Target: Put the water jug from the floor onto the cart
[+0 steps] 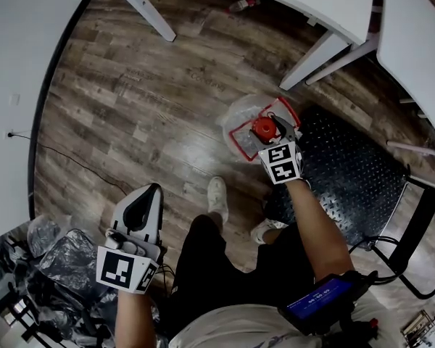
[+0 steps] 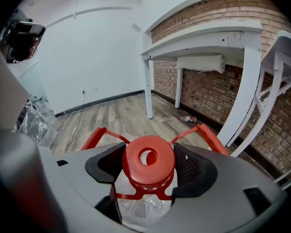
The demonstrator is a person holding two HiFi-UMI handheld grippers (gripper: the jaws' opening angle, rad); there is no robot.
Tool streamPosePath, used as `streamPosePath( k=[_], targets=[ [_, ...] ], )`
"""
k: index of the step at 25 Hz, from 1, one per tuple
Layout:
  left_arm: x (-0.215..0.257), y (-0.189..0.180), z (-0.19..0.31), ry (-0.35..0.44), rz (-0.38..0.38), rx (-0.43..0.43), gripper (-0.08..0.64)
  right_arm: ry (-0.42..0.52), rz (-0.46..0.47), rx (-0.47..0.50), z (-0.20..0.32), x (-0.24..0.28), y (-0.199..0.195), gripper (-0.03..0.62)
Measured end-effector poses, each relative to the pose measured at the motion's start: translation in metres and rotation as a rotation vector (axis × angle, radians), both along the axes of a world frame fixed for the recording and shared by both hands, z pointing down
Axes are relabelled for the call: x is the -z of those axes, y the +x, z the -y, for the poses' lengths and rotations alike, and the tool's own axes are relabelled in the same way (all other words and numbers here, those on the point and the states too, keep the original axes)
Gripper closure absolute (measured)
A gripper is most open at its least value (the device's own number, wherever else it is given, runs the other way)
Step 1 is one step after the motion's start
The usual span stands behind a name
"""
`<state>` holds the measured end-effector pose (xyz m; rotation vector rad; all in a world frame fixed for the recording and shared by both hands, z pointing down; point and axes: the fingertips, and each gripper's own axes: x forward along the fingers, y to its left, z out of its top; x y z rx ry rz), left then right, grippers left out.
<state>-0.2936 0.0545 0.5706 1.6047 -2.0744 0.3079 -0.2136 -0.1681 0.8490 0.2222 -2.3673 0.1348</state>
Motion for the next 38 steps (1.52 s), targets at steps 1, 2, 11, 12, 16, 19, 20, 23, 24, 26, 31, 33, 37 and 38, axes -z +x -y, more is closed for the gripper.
streamPosePath(
  k=[1,2,11,12,16,19,20,23,24,26,31,33,37,38],
  targets=[
    [0.0,0.0,0.001,0.0,0.001,-0.002,0.558,0.002,0.002,-0.005,0.0,0.0,0.001,0.279],
    [0.0,0.0,0.001,0.0,0.001,-0.004,0.558,0.003,0.005,-0.01,0.0,0.002,0.001,0.279],
    [0.009,-0.01,0.01,0.032,-0.004,-0.019,0.558,-0.017,0.077,-0.138,0.012,0.074,0.015,0.279],
    [0.013,-0.01,0.015,0.041,-0.004,-0.023,0.558,-0.023,0.08,-0.15,0.014,0.088,0.018,0.279],
    [0.034,-0.001,0.038,0.076,-0.011,-0.063,0.558,-0.036,0.086,-0.191,0.021,0.144,0.035,0.279],
    [0.047,0.008,0.057,0.087,-0.024,-0.093,0.558,-0.035,0.094,-0.22,0.029,0.189,0.051,0.279],
    [0.05,0.012,0.063,0.09,-0.031,-0.101,0.558,-0.034,0.096,-0.228,0.033,0.203,0.057,0.279],
    [0.062,0.026,0.082,0.104,-0.051,-0.13,0.558,-0.033,0.099,-0.253,0.043,0.241,0.078,0.279],
    [0.067,0.032,0.09,0.112,-0.057,-0.145,0.558,-0.033,0.098,-0.264,0.048,0.253,0.088,0.279],
    [0.076,0.045,0.107,0.127,-0.068,-0.185,0.558,-0.03,0.098,-0.297,0.06,0.275,0.11,0.279],
    [0.091,0.076,0.139,0.143,-0.086,-0.26,0.558,-0.024,0.098,-0.394,0.093,0.308,0.168,0.279],
    [0.095,0.09,0.151,0.141,-0.088,-0.278,0.558,-0.019,0.09,-0.426,0.104,0.314,0.192,0.279],
    [0.095,0.129,0.178,0.127,-0.074,-0.331,0.558,0.007,0.063,-0.485,0.125,0.317,0.244,0.279],
    [0.095,0.14,0.186,0.125,-0.075,-0.349,0.558,0.014,0.056,-0.501,0.13,0.317,0.257,0.279]
  ],
)
